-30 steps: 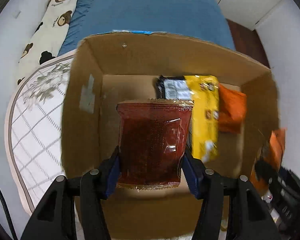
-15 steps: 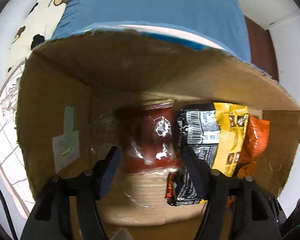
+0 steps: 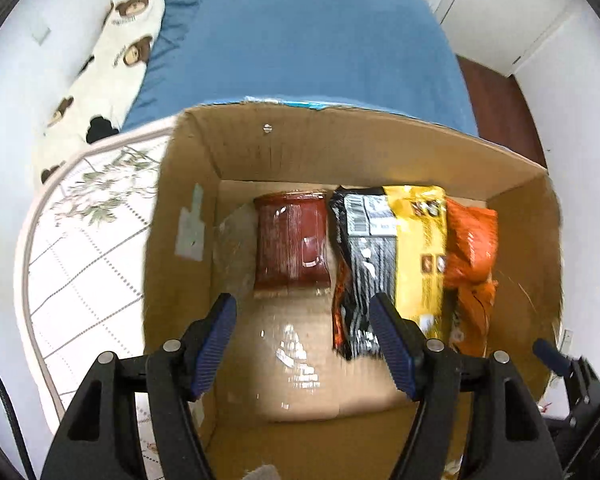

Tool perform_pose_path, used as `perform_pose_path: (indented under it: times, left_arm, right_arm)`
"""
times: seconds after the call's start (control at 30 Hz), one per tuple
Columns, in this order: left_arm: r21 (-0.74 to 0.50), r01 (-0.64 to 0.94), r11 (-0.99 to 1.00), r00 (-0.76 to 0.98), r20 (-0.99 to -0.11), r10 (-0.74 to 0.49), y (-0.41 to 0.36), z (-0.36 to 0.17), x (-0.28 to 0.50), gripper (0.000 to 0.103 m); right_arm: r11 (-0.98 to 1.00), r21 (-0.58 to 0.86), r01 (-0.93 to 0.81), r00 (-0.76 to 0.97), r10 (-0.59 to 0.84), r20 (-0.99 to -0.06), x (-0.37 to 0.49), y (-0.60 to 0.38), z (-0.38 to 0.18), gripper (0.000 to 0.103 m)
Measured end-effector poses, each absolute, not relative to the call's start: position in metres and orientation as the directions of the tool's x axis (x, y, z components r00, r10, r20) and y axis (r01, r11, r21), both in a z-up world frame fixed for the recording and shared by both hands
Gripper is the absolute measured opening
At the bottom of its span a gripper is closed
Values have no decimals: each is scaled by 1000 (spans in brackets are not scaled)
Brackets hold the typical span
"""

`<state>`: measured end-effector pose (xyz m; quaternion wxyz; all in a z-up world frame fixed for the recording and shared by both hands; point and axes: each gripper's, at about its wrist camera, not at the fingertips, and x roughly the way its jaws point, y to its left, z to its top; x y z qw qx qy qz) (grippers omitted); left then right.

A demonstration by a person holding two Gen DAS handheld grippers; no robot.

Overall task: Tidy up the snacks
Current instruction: 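Lower both packets into the box beside the others and release, then grasp a white packet with the left tool while the right tool grasps a grey packet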

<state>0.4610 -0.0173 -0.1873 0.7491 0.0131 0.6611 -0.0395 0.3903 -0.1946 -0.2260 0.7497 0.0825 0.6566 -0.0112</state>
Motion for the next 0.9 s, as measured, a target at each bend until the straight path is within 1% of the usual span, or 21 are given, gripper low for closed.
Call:
perform_pose_path:
  times: [0.1,0.37,0.63,0.8,0.9]
  left_arm:
    - [-25,95,995,191,-981,-43,-17,-162,435,67]
    - [8,108,994,356,-934,-31,-13,-121,372,67]
    - [9,135,991,435,-899,-52,-10,-90,316,67]
    - [-25,133,991,455,-887,-84,-6,-75,287,67]
    - [-41,123,992,453,-887,-93,-1,-75,272,67]
  right_arm:
    - [986,113,122,171,91,-981,372,-202,-209,97]
    - [989,97,109,302,61,-951,327,-204,-157,97]
    - [991,93,96,402,47,-914,288,-200,-116,97]
    - [987,129,93,438,76,-896,261,-197,-98,97]
    - [984,153,93,436,98,-894,244,-195,-97,97]
